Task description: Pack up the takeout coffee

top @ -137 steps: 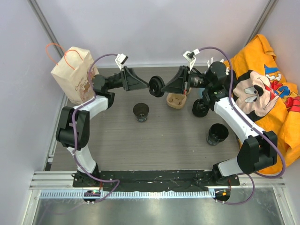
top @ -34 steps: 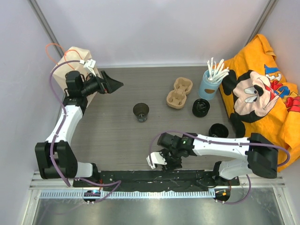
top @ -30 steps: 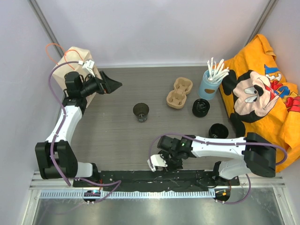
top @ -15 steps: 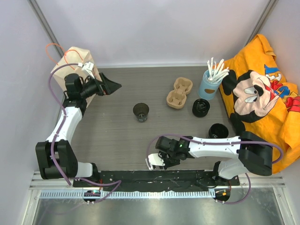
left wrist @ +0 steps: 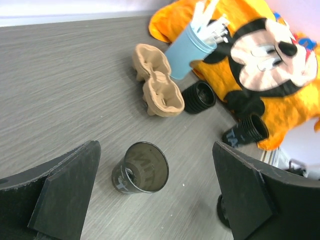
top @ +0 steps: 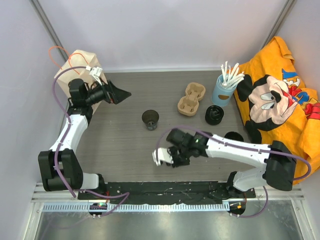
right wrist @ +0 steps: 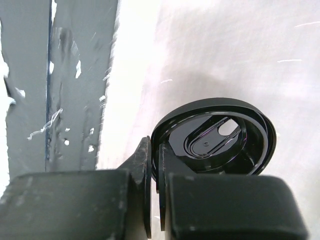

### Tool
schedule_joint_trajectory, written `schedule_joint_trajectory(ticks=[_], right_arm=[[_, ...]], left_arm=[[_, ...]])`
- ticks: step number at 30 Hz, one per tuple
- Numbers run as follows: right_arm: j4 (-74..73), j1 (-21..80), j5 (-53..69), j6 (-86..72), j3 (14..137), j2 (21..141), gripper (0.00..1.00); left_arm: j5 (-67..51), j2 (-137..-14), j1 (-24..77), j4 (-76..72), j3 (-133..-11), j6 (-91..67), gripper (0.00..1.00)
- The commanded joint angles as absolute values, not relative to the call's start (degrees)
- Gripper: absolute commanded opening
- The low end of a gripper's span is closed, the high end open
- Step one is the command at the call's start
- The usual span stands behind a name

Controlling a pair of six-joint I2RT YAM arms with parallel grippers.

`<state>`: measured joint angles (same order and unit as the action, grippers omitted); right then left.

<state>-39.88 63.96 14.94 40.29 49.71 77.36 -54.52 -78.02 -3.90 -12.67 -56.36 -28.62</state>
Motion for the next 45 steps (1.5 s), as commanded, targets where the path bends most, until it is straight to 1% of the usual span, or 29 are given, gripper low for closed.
schedule_joint_trajectory(ticks=[1,3,5,6,7,8,9,10,11,12,13,14,15,16,17,19,20,21,25,26,27,34,45], right_arm=[[-49.2,56.79,26.35,41.57,64.31,74.7,0.01],[-53.6,53.81,30.84,42.19,70.45,75.67,0.01],[-57.11,52.13,34.09,42.45,73.99,76.37,0.01],[-58.09,50.38,37.06,42.54,77.22,77.25,0.01],[-59.23,49.49,38.57,42.71,78.82,77.86,0.01],[-61.41,48.35,39.98,43.41,80.32,78.48,0.01],[-62.65,47.21,43.47,43.77,83.12,79.97,0.01],[-63.71,44.5,45.25,44.2,84.45,80.94,0.01],[-65.81,43.34,47.09,44.47,85.77,81.9,0.01],[-67.22,42.29,50.15,45.17,88.48,82.96,0.01],[-68.98,40.27,52.01,45.87,90.16,85.58,0.01],[-72.74,39.65,53.6,46.49,91.65,86.91,0.01],[-75.04,38.94,54.92,48.41,94.98,88.58,0.01],[-77.49,38.41,57.8,49.65,96.66,91.55,0.01],[-82.3,37.71,58.7,51.14,98.42,93.23,0.01],[-86.11,37.09,60.81,53.26,102.38,95.79,0.01],[-86.22,36.48,61.17,52.74,102.83,97.19,0.01],[-86.22,36.47,61.17,52.56,103.35,97.47,0.01],[-86.22,36.21,61.35,51.42,105.38,99.49,0.01],[-86.22,36.04,61.87,51.24,105.73,99.75,0.01],[-86.13,35.69,62.05,51.15,106.43,100.36,0.01],[-86.13,34.98,63.1,49.92,107.75,101.95,0.01],[-86.13,34.98,64.07,50.27,107.14,103.18,0.01]], left_arm=[[-62.31,-76.03,-3.6,-17.32,-56.16,-22.25,1.0],[-63.72,-75.76,-2.64,-15.05,-57.12,-19.7,1.0],[-64.86,-75.41,-1.76,-11.8,-58.35,-13.65,1.0],[-64.95,-75.32,-0.54,-6.12,-60.45,-11.1,1.0],[-65.65,-75.15,-0.53,-2.85,-61.6,-4.37,1.0],[-66.79,-75.15,1.65,-0.29,-62.83,-1.17,1.0],[-68.1,-75.06,2.97,6.0,-65.02,2.69,1.0],[-68.99,-75.06,3.6,8.76,-66.34,5.68,1.0],[-70.13,-75.32,4.3,12.01,-67.92,12.5,1.0],[-70.05,-75.67,6.13,20.74,-71.94,16.66,1.0],[-69.79,-76.28,7.28,26.31,-74.33,21.57,1.0],[-69.35,-76.72,9.73,32.54,-76.7,36.15,1.0],[-68.65,-76.99,11.06,44.96,-81.08,42.74,1.0],[-67.51,-77.34,12.29,49.87,-82.95,49.07,1.0],[-65.93,-77.87,14.48,56.27,-85.75,55.92,1.0],[-65.04,-78.05,15.64,60.62,-87.97,60.54,1.0],[-64.95,-78.31,16.43,66.39,-89.98,63.25,1.0],[-64.52,-78.48,16.78,69.32,-90.78,70.15,1.0],[-63.02,-77.87,18.81,76.62,-91.14,79.6,1.0],[-62.93,-77.96,19.33,80.47,-90.79,82.41,1.0],[-62.06,-77.78,19.77,81.81,-90.53,86.7,1.0],[-61.61,-78.57,21.97,81.65,-87.54,88.24,1.0],[-57.93,-83.05,28.03,76.47,-89.73,82.8,1.0]])
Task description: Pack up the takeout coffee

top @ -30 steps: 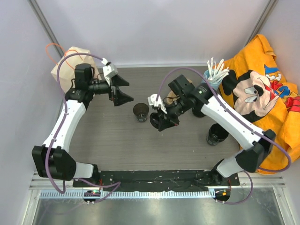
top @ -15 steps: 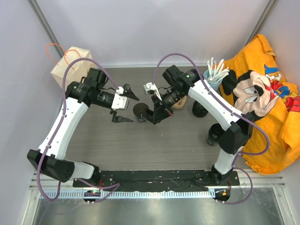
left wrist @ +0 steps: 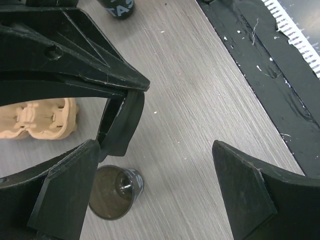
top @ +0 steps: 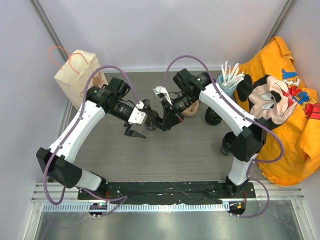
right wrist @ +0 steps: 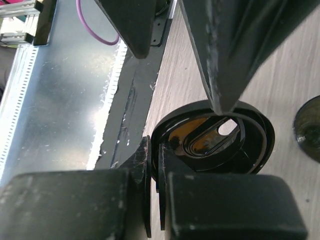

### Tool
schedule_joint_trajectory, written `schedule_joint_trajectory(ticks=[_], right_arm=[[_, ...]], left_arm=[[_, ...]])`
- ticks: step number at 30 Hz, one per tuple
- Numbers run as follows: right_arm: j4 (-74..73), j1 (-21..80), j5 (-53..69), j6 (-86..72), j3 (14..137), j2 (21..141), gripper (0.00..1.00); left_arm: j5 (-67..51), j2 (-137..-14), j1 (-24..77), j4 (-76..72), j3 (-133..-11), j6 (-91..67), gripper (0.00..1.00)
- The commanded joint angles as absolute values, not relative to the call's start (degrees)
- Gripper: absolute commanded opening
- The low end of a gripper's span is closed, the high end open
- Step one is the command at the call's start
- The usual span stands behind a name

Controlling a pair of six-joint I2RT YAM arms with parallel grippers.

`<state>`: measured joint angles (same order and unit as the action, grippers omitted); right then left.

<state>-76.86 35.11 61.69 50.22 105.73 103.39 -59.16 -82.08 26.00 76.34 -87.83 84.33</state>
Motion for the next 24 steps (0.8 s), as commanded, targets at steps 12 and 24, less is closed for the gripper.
schedule_joint_trajectory(ticks=[12,24], right_arm=[[-86.13,34.98,64.07,51.06,104.5,103.45,0.01],[-86.13,34.98,65.39,50.36,107.31,105.38,0.02]], left_arm=[[-57.57,-84.81,29.97,70.22,-92.2,74.71,1.0],[-53.35,-86.48,33.66,65.31,-90.61,68.39,0.85]])
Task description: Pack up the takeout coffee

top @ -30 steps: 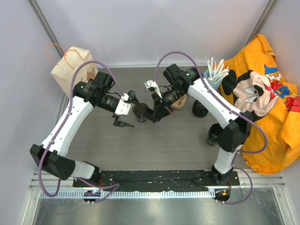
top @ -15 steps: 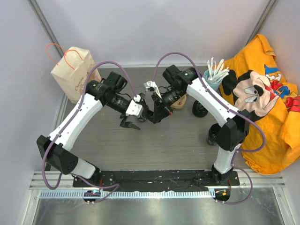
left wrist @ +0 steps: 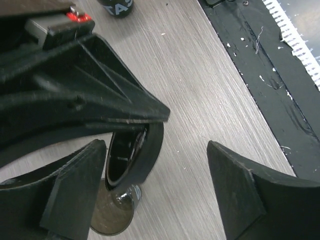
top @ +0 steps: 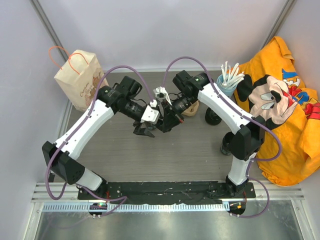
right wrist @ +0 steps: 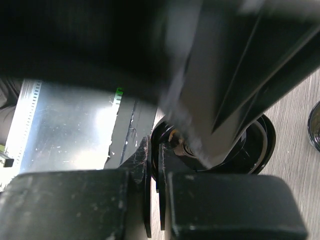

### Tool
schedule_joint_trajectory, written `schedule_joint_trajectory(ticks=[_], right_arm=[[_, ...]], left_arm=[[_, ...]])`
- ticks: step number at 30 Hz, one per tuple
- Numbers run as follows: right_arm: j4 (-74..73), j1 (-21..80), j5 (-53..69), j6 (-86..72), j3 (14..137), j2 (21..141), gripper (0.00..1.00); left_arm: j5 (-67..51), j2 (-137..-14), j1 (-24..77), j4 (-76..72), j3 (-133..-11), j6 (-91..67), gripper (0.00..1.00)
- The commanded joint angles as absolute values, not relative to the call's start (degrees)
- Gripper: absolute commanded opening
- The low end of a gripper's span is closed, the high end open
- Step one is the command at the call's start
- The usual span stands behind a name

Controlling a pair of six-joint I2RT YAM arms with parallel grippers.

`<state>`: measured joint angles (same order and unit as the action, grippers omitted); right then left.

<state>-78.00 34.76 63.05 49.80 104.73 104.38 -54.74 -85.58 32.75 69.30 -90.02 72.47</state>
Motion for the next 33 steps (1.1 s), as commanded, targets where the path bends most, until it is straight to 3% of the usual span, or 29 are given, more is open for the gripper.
schedule_joint_trajectory(ticks=[1,3,10,19,26,30,33], right_arm=[[-86.13,34.89,65.48,50.36,107.4,105.55,0.02],[-86.13,34.89,65.39,50.36,107.58,105.73,0.02],[-86.13,34.19,65.65,50.19,107.84,104.94,0.02],[-86.13,32.61,66.27,50.27,107.84,104.24,0.02],[-86.13,31.82,66.44,50.19,108.54,104.24,0.02],[-86.13,31.2,66.45,50.19,108.63,103.98,0.03],[-86.13,30.5,66.36,50.27,109.07,104.06,0.09]], left_arm=[[-53.0,-86.75,33.92,64.52,-90.7,67.86,0.81],[-52.39,-87.18,34.19,64.16,-90.7,67.41,0.79],[-50.89,-87.8,35.15,63.81,-90.27,66.36,0.52],[-50.01,-87.36,35.51,64.25,-88.16,67.15,0.46],[-49.83,-87.28,35.68,64.51,-87.98,67.15,0.31],[-49.83,-87.28,36.12,64.86,-87.63,67.06,0.16],[-49.83,-87.36,36.3,65.13,-87.45,66.97,0.1]])
